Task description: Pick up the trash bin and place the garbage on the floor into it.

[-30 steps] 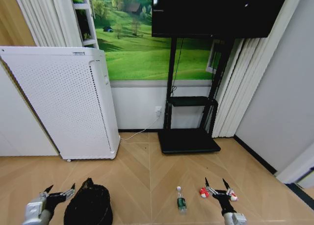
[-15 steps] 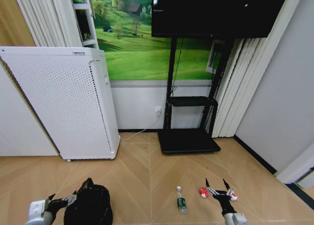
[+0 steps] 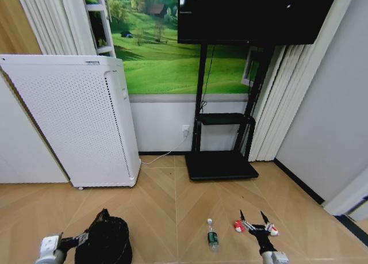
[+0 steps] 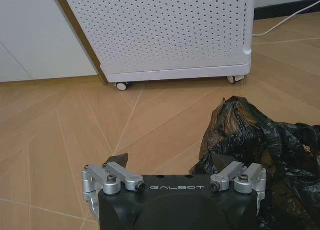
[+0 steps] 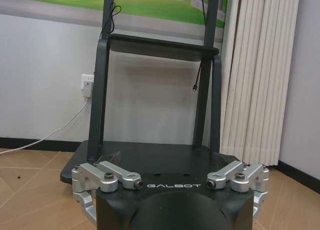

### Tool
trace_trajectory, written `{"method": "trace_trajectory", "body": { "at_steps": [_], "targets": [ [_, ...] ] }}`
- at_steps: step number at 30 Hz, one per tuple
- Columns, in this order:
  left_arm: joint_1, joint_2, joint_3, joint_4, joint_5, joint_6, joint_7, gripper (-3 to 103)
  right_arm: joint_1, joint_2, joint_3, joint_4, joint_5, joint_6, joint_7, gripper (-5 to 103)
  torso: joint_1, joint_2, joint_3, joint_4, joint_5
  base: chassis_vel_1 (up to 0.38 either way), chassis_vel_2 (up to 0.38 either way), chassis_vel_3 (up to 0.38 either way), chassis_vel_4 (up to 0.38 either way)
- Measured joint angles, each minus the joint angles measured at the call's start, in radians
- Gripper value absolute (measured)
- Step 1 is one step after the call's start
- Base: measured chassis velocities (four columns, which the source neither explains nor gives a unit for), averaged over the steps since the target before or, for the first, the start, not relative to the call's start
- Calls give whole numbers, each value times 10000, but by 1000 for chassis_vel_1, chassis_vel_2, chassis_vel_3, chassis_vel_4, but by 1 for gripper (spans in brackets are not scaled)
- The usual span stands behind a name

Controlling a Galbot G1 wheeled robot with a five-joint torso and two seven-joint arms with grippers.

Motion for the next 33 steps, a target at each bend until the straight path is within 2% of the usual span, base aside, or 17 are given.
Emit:
{"method": "trace_trajectory", "body": {
  "at_steps": [10, 33],
  "targets": [
    [-384, -94, 515, 434, 275, -3, -31, 93, -83, 23, 10, 75, -20, 1, -9, 100, 1, 0, 1, -1, 0, 0, 0, 0, 0],
    [-973, -308, 1050, 1495, 888, -181, -50, 93, -140, 87, 44, 31, -97, 64, -60, 100, 1, 1, 2, 0, 1, 0, 0, 0, 0]
  ]
}}
